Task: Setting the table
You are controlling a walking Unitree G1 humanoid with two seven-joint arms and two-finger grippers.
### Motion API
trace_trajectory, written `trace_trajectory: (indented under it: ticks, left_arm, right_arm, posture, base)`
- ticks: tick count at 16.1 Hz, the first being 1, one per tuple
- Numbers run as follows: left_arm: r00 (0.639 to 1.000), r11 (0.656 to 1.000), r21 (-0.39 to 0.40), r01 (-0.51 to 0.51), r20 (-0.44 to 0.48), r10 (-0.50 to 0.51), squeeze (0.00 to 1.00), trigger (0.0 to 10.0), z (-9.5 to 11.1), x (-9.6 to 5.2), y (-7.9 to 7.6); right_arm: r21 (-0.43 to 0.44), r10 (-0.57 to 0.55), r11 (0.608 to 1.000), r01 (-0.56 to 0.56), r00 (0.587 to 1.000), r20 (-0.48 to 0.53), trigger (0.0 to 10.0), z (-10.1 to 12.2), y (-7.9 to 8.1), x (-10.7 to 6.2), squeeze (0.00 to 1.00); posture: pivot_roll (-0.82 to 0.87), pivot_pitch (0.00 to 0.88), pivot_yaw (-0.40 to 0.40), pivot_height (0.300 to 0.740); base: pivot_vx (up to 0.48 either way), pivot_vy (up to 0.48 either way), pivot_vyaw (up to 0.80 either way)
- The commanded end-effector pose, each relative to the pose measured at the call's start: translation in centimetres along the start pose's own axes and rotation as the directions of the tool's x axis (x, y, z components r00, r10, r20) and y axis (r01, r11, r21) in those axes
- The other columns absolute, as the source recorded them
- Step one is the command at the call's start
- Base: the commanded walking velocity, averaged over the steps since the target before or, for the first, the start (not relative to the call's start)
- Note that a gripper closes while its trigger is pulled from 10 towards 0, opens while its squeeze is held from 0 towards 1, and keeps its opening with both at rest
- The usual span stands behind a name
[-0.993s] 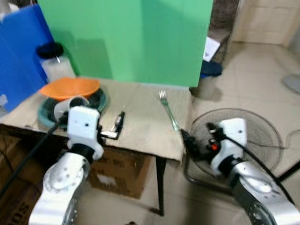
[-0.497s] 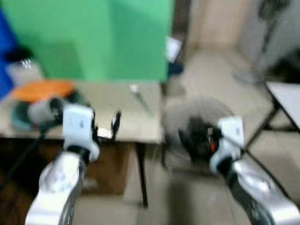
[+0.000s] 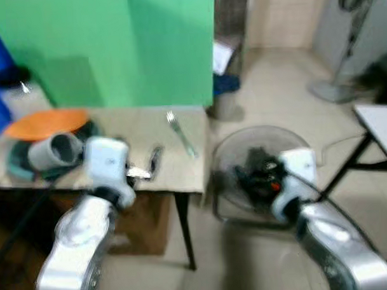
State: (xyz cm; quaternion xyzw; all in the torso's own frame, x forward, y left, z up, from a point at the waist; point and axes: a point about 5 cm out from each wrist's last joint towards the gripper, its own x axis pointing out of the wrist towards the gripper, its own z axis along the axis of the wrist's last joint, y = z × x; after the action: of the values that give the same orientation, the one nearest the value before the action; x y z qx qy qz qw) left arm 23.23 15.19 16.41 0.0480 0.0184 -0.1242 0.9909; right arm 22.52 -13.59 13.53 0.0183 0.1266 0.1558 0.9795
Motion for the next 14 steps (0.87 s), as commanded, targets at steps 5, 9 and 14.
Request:
trace_trajectory:
  ticks: [5,9,14]
  left_arm:
    - [1.000,0.999,0.026,-0.024,0.010,0.024,0.00,10.0,0.3,-0.3,0.9]
    - [1.000,0.999,0.032,-0.010,0.006,0.010,0.00,10.0,0.3,-0.3,0.7]
    - [0.996,0.995,0.045,0.089,-0.013,-0.089,0.00,10.0,0.1,-0.2,0.1]
  right_arm:
    - [-0.023,0.045,0.999,-0.044,0.998,0.039,10.0,1.0,0.9,0.9,0.00]
    - [-0.015,0.046,0.999,-0.046,0.998,0.041,10.0,1.1,0.9,1.2,0.00]
    - [-0.010,-0.006,1.000,0.006,1.000,0.000,10.0,1.4,0.1,2.0,0.68]
  posture:
    - [0.18,0.000,0.016,0.740]
    - [0.18,0.000,0.020,0.740]
    - [0.17,0.000,0.024,0.740]
  base:
    - [0.355,0.000,0.57]
    - [0.353,0.000,0.31]
    - [0.277,0.000,0.00]
